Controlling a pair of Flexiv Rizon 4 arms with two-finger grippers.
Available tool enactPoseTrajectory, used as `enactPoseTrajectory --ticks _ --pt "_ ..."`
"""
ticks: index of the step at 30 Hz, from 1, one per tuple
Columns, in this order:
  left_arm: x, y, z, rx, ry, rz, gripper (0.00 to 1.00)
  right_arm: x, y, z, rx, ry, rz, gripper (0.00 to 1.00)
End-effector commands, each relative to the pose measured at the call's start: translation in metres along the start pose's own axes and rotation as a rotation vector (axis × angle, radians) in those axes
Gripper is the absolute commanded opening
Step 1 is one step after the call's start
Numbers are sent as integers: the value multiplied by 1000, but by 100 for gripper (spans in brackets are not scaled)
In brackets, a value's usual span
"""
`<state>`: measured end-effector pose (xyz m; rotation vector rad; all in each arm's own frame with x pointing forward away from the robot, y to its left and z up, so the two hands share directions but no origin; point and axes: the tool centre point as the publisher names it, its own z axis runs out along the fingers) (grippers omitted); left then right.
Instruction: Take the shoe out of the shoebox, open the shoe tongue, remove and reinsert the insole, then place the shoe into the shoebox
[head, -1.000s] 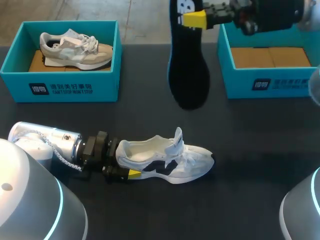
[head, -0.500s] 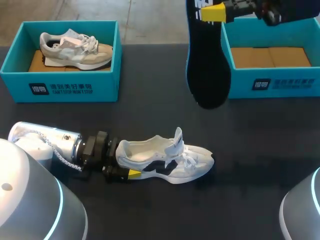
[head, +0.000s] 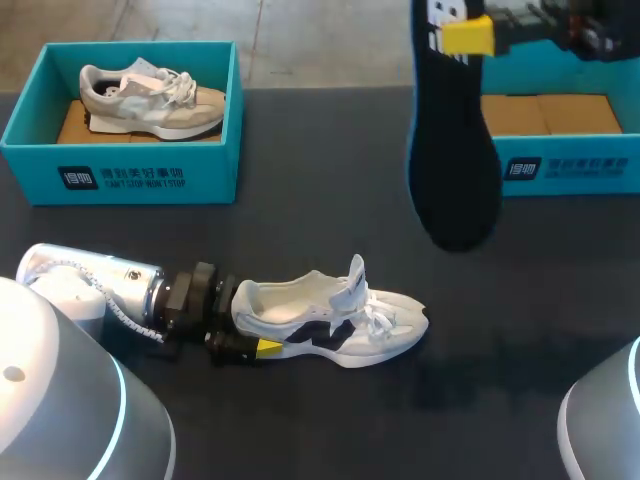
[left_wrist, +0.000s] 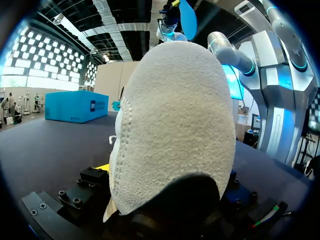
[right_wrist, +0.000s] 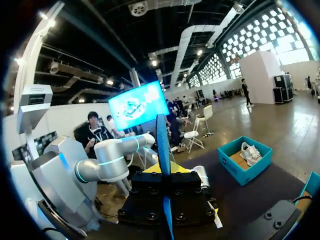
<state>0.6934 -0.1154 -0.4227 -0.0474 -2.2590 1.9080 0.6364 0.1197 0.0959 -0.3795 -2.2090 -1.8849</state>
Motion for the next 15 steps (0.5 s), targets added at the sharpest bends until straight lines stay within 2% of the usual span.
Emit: enactPoseTrajectory --ticks 1,5,9,15 --pt "0 2 0 1 0 0 0 15 -17 -20 -37 -23 24 0" --pt "0 2 0 1 0 0 0 23 -21 -25 -51 -36 39 0" --pt "0 2 0 1 0 0 0 27 -28 -19 -23 -41 63 0" --pt "0 2 0 1 0 0 0 39 -31 -24 -15 -47 106 0"
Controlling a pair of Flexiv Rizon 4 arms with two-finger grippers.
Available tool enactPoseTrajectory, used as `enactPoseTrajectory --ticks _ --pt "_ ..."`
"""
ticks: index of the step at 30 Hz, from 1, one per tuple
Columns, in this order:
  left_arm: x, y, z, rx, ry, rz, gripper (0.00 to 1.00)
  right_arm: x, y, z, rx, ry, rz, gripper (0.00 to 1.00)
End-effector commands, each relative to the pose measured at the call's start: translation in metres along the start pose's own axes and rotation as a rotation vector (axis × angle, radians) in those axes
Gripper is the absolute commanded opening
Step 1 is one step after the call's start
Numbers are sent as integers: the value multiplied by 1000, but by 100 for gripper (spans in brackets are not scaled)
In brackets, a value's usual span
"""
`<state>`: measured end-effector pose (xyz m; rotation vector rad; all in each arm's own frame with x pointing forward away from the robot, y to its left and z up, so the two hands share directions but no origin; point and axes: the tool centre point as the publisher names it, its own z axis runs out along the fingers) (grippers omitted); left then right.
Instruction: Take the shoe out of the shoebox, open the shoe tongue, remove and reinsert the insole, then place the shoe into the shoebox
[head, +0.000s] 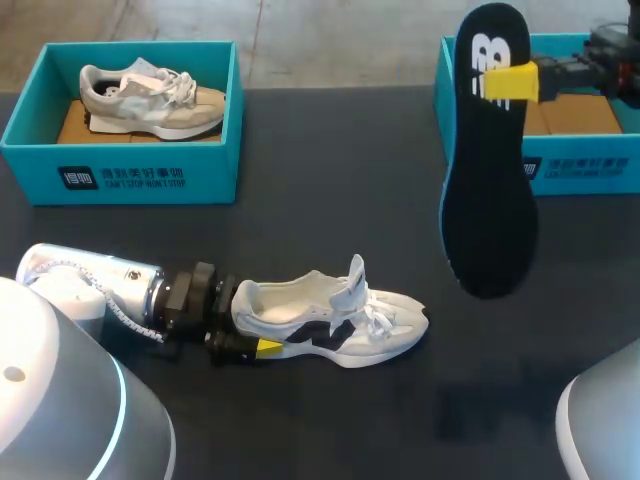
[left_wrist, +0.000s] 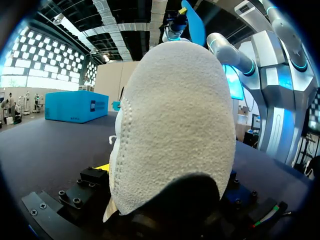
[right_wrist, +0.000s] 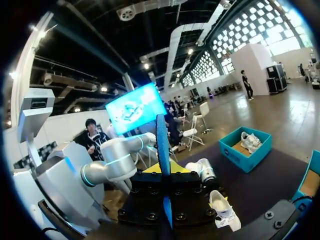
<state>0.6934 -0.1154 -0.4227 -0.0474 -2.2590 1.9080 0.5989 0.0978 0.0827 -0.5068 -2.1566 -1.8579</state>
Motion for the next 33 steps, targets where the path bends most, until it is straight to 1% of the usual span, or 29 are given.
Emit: enactPoseTrajectory --ticks 1,11,16,27,32,33 --pt "0 2 0 1 0 0 0 10 -5 -4 -5 -13 21 0" --pt "0 2 0 1 0 0 0 20 -6 -4 -23 9 67 0" --pt "0 2 0 1 0 0 0 20 -6 1 -29 27 80 0" --pt "0 2 0 1 0 0 0 20 -6 1 -29 27 80 0" --pt "2 -6 0 -15 29 20 0 20 -6 1 -29 27 80 0" --pt "2 -7 -1 -19 33 19 19 20 -6 1 -29 27 80 0"
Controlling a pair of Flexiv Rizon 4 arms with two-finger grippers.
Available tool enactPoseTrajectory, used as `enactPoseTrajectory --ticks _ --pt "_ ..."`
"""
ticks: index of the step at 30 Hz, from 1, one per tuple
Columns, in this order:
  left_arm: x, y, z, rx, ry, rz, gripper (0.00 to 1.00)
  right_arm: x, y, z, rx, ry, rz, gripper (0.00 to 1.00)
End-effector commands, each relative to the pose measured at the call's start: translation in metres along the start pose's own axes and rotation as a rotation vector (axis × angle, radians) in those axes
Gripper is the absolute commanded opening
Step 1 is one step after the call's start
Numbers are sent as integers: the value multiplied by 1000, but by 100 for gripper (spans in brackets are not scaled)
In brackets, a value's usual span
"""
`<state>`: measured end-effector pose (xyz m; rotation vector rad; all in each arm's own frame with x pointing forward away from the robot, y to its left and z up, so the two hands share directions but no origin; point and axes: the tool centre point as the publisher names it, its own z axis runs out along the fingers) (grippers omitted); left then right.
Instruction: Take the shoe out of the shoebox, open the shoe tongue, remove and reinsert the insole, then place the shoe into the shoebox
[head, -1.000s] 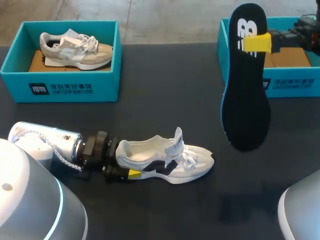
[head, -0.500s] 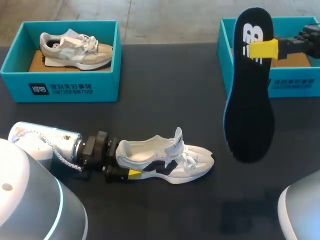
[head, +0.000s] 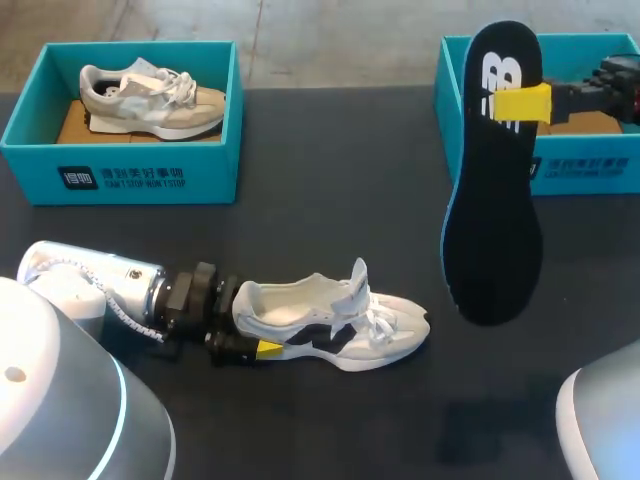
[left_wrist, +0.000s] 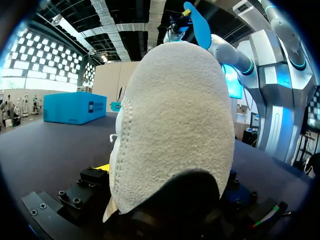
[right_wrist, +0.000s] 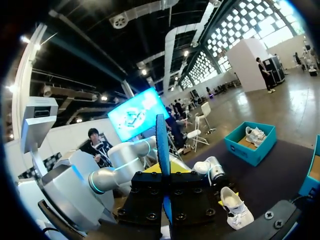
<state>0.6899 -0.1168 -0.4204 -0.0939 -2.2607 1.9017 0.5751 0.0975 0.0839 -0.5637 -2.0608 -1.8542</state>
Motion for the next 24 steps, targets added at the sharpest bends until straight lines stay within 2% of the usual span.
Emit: enactPoseTrajectory --ticks 1,2,3,4,12,24 --pt "-1 -5 -2 -13 14 -2 33 -2 3 2 7 1 2 0" --pt "-1 -5 -3 -20 12 2 51 -2 3 2 7 1 2 0" --pt "-1 -5 -4 -23 11 1 89 -2 3 2 7 1 2 0" --pt "-1 -5 -5 -24 11 1 100 -2 3 2 7 1 2 0" --pt "0 -6 -11 -42 3 4 100 -2 3 2 7 1 2 0" --pt "3 -10 -30 -121 -59 60 100 -2 3 2 7 1 2 0"
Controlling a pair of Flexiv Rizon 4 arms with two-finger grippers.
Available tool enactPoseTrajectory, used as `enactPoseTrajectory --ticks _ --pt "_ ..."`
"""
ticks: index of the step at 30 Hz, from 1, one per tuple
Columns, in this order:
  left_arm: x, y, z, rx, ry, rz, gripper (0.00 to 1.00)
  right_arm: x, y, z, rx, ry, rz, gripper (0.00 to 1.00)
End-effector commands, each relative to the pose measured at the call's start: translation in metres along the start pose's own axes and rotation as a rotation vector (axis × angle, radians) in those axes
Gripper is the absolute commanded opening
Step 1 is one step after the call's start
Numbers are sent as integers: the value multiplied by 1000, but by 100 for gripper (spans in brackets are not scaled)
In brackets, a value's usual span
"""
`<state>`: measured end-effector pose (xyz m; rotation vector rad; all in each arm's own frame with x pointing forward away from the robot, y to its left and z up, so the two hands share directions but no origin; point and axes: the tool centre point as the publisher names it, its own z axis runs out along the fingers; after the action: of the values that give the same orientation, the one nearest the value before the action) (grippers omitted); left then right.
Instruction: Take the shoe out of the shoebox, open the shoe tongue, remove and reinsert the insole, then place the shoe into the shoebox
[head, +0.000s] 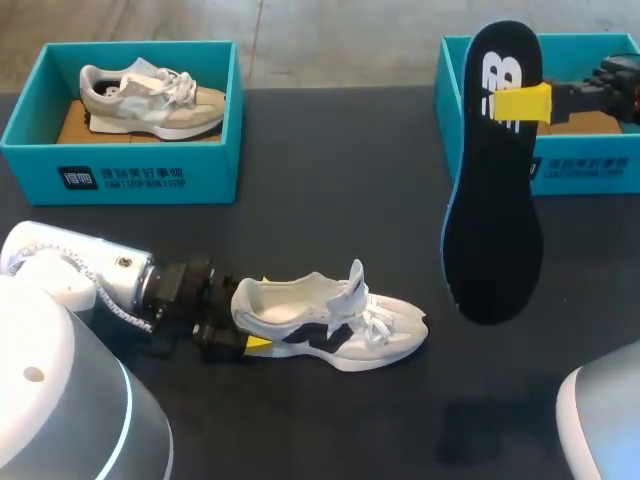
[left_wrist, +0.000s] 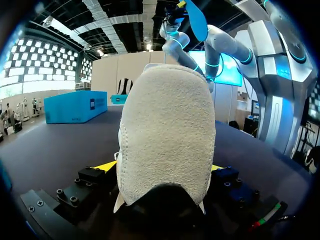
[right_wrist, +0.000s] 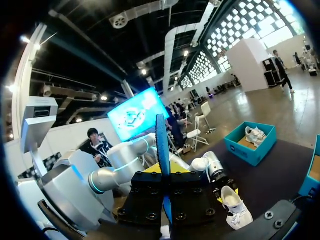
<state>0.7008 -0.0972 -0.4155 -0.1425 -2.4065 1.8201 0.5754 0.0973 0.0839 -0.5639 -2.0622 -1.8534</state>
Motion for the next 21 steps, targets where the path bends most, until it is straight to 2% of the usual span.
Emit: enactPoseTrajectory --ticks 1,9,15,21 --pt "9 -7 -11 -14 -33 3 100 -2 3 2 6 2 2 0" --pt "11 -11 -14 -18 -33 9 100 -2 3 2 6 2 2 0" --pt "9 -10 -26 -16 -54 15 100 -2 3 2 6 2 2 0" --pt "12 -19 -33 -8 -56 29 100 -2 3 2 6 2 2 0"
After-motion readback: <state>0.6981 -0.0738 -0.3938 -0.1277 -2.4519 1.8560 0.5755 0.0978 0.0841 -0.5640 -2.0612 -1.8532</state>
